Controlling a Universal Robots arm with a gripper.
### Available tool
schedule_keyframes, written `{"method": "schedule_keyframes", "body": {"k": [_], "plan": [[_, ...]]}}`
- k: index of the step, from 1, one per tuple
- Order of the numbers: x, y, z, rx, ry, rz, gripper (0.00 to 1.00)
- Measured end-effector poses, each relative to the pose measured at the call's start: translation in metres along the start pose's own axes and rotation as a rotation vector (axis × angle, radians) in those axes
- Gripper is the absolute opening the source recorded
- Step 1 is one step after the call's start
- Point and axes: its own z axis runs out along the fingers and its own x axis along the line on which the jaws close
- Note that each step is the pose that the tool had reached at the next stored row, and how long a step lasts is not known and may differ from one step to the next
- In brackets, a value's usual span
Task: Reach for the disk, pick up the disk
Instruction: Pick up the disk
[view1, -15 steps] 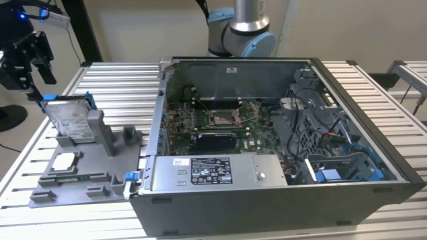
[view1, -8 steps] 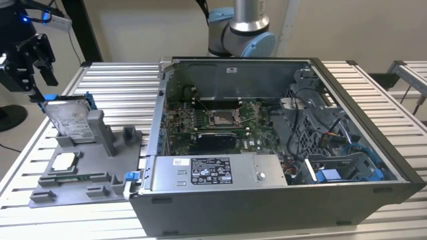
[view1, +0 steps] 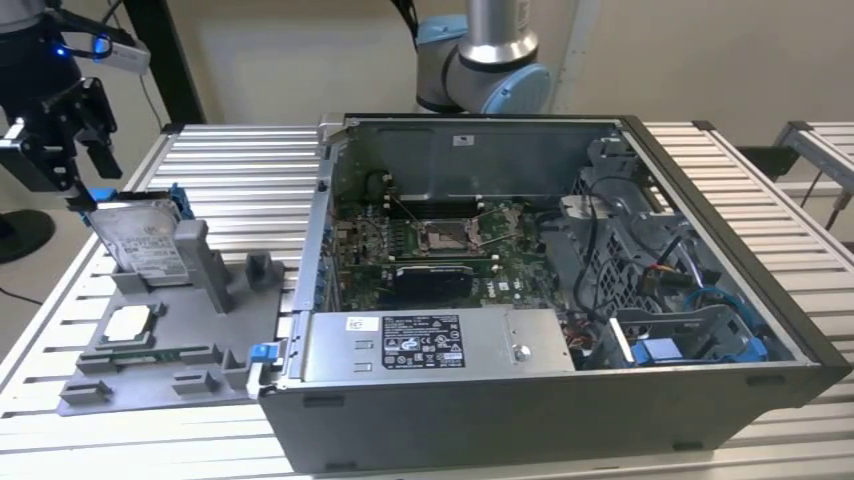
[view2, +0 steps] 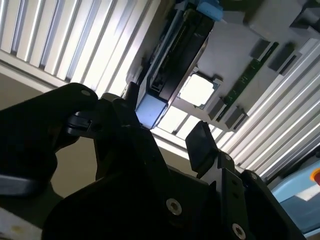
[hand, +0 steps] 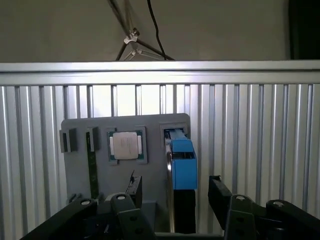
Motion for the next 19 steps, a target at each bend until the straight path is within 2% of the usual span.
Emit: {"method": "schedule_keyframes", "body": {"k": [6,19], "plan": [[-0.0013,-0.0001,0.0083,0.0,0.0,0.0,1.0],[-0.005,0.0005,0.0319,0.0002,0.0015,0.0,1.0]]}}
